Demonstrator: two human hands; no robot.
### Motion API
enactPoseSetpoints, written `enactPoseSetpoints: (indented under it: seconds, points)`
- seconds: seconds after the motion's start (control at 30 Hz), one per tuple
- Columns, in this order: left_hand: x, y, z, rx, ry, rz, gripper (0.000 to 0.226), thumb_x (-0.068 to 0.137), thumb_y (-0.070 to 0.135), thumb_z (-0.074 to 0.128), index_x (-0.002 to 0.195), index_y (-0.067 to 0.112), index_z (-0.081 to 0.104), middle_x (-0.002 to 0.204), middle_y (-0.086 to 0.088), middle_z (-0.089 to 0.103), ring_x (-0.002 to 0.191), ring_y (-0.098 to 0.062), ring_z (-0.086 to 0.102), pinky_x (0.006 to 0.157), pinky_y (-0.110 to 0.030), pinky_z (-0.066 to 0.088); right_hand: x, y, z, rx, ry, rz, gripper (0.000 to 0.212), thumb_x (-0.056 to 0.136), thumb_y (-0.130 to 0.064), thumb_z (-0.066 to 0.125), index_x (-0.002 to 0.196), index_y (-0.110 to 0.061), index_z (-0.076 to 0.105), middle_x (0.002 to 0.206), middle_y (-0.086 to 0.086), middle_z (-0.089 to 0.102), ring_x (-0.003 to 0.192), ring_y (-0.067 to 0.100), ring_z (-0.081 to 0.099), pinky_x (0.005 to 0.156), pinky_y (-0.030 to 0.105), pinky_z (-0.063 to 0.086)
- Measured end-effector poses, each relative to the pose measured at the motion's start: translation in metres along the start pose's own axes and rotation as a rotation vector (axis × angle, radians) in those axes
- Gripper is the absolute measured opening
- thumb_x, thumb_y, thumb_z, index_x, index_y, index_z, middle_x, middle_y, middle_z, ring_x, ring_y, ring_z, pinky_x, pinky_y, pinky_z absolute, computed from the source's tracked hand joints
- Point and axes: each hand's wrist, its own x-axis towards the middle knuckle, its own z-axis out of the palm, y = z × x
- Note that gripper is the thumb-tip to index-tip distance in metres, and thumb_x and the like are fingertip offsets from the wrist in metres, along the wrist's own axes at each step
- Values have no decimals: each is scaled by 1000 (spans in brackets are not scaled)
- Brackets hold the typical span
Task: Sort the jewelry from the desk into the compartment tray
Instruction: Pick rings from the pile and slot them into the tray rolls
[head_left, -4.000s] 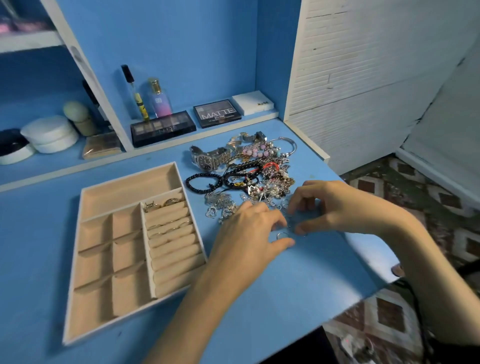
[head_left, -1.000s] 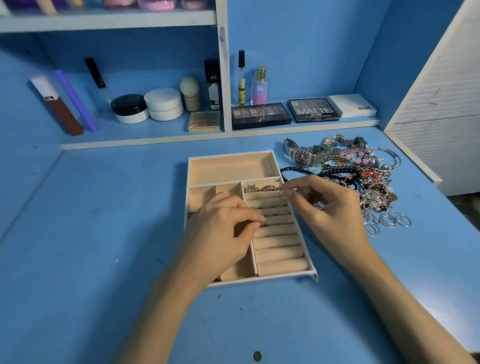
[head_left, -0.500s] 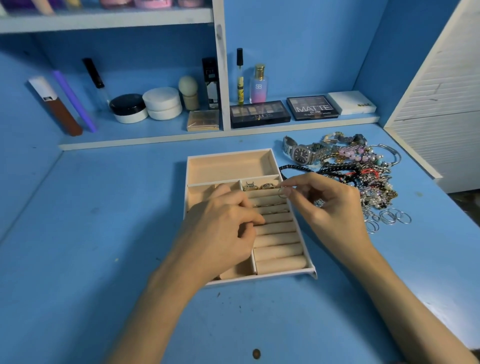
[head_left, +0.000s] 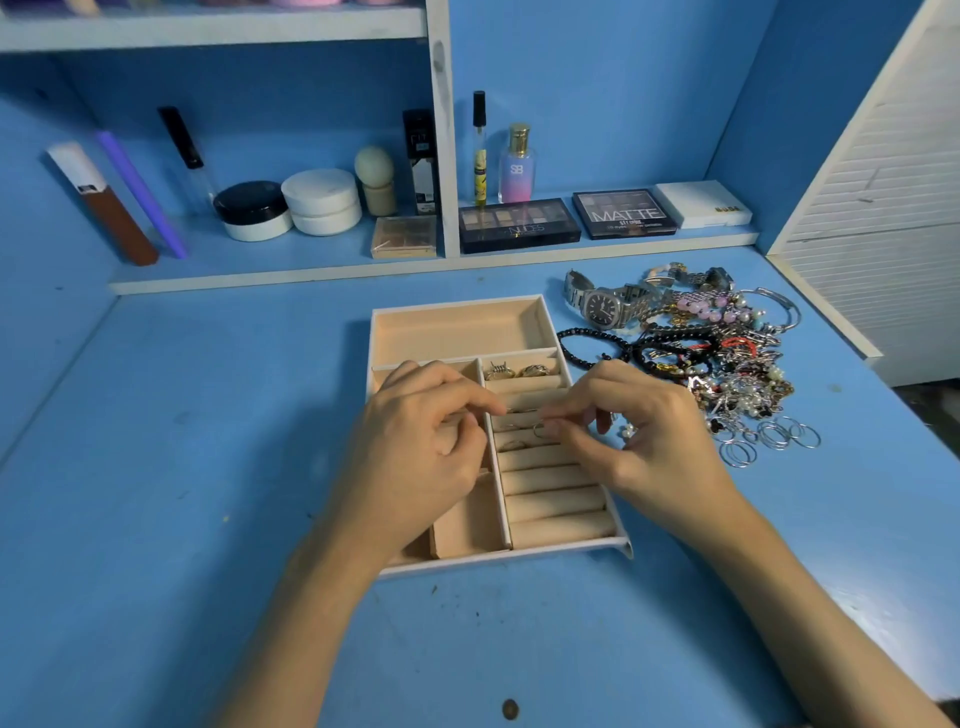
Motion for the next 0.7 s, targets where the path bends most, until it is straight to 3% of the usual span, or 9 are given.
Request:
enactPoseSetpoints:
  seconds: [0.23, 0.43, 0.6, 0.7]
  points:
    - [0, -1, 0, 4, -6, 21, 25, 76, 12, 51, 81, 23, 73, 80, 13, 59, 77, 4, 46, 64, -2, 32, -1, 5, 3, -90, -46, -54, 6, 75, -14, 68, 75, -10, 73, 73, -3, 58, 70, 8, 51, 64, 11, 37]
    - [0, -1, 0, 1, -16, 19, 26, 76, 12, 50, 81, 23, 73, 80, 13, 59, 78, 4, 46, 65, -1, 32, -1, 7, 4, -115, -65, -95, 8, 77, -13, 68, 77, -10, 75, 74, 0, 57, 71, 14, 53, 64, 20, 43]
    - [0, -1, 0, -9, -16, 25, 26, 76, 10, 51, 80, 22, 73, 80, 13, 59, 75, 5, 46, 62, 0, 31, -3, 6, 1, -109, -83, -89, 19, 76, -6, 62, 89, -13, 74, 76, -2, 57, 74, 10, 51, 69, 12, 37]
    - [0, 0, 0, -12, -18, 20, 25, 76, 10, 51, 80, 22, 73, 80, 14, 59, 74, 5, 45, 61, 0, 32, -3, 5, -1, -122, -78, -109, 20, 72, 0, 60, 82, -12, 72, 76, -1, 57, 74, 14, 51, 68, 14, 37]
